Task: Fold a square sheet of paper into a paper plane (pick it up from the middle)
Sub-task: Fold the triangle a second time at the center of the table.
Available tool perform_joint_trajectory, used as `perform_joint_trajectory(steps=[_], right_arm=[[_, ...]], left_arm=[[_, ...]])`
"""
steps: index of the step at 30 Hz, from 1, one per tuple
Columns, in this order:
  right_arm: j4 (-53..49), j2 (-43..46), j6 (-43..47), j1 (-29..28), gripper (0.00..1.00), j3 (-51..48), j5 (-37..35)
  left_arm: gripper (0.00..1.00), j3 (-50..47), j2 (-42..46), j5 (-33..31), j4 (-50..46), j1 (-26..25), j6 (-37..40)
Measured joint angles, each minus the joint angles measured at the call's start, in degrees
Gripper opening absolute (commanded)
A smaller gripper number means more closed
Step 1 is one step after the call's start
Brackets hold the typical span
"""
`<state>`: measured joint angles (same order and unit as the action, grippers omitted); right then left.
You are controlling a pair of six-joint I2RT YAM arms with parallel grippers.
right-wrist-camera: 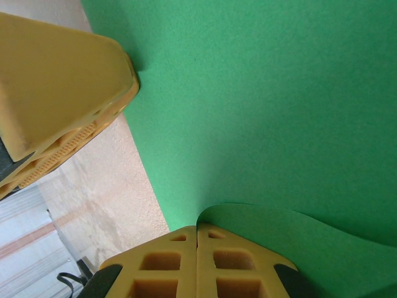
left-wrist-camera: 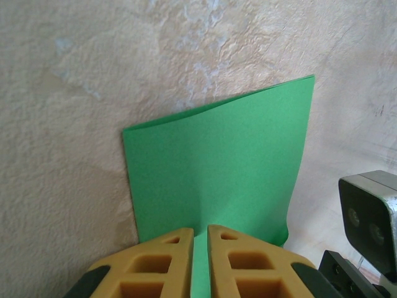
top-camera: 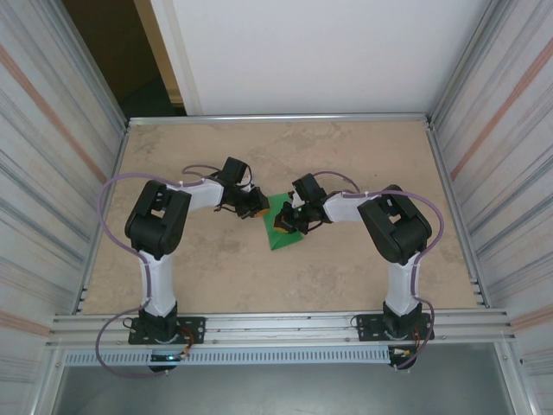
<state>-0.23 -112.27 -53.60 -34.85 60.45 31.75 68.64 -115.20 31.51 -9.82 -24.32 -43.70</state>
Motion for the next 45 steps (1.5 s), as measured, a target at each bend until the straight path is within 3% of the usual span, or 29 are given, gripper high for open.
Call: perform_joint_trajectory(steps=[40,45], right_arm=[[-1.1,0.2,0.1,0.0,0.00,0.0,0.1],[-0.9,0.2,0.1,0.0,0.18,0.0,0.4]], left_arm=[[0.16,0.7,-0.4,0.0,-0.9,0.0,0.4],[0.17,0.9,-0.4,0.0,-1.0,0.0,0.4]])
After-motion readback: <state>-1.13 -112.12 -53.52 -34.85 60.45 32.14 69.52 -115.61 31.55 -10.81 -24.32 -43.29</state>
